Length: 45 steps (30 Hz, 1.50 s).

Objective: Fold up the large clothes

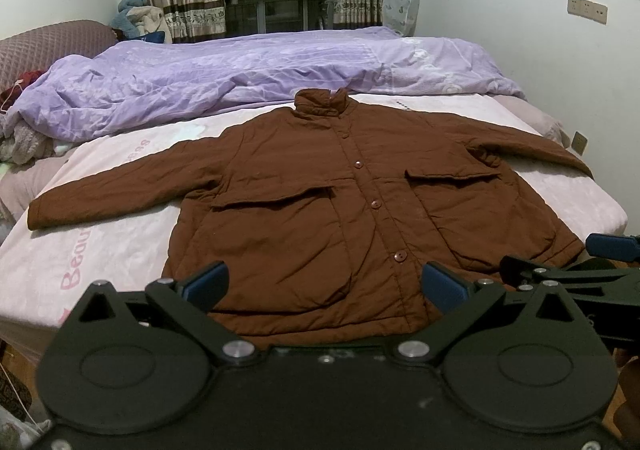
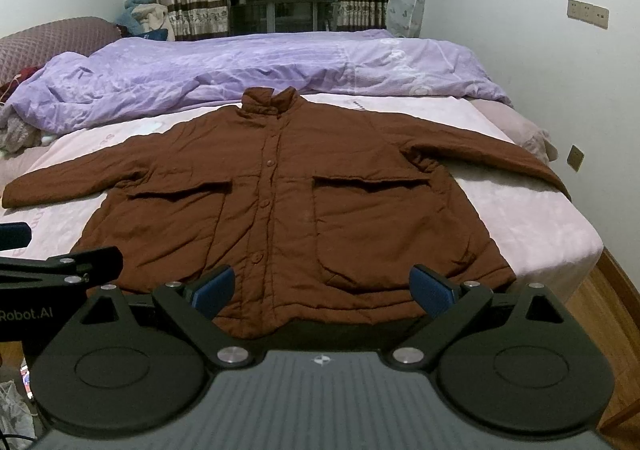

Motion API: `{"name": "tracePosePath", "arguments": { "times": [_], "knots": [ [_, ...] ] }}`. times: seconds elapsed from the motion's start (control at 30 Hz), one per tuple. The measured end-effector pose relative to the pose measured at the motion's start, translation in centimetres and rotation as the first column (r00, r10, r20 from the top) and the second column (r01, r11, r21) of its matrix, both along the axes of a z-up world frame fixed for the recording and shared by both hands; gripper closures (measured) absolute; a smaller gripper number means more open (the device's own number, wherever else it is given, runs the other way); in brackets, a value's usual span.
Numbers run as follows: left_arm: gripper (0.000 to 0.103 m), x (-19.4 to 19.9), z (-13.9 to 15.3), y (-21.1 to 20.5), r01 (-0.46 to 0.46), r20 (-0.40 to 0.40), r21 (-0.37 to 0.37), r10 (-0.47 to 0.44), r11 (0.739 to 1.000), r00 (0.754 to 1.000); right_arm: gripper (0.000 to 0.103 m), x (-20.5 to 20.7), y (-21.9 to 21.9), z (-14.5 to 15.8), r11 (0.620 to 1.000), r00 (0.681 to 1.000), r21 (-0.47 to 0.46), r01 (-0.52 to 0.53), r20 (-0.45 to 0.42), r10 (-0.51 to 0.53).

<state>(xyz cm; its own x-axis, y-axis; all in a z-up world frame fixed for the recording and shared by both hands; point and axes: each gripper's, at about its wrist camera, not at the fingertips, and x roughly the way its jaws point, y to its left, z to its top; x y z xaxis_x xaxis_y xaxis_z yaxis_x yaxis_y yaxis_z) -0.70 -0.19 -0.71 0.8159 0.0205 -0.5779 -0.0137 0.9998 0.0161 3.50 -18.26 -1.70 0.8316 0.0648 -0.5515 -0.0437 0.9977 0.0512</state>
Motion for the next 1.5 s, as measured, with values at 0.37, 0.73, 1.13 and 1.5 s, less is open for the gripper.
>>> {"name": "tracePosePath", "arguments": {
  "times": [0.37, 0.73, 1.13, 1.5],
  "knots": [
    [0.000, 0.0, -0.1, 0.0, -0.001, 0.000, 0.002, 0.001, 1.000, 1.000, 0.000, 0.1, -0.1, 0.0, 1.000, 1.000, 0.001, 0.000, -0.002, 0.000],
    [0.000, 0.0, -0.1, 0.0, -0.002, 0.000, 0.002, 0.002, 1.000, 1.000, 0.000, 0.1, -0.1, 0.0, 1.000, 1.000, 0.001, -0.001, -0.003, 0.001],
    [0.000, 5.1, -1.0, 12.5, -0.244, 0.073, -0.002, 0.244, 0.970, 0.967, 0.000, 1.6, -1.7, -0.7, 0.998, 0.986, -0.064, 0.027, 0.165, -0.016],
    [0.000, 16.1, -9.0, 44.1, -0.720, -0.179, -0.289, 0.703, 0.631, 0.688, 0.000, 16.2, -6.7, -2.3, 0.985, 0.989, -0.101, 0.136, 0.069, -0.130]
  ]
}}
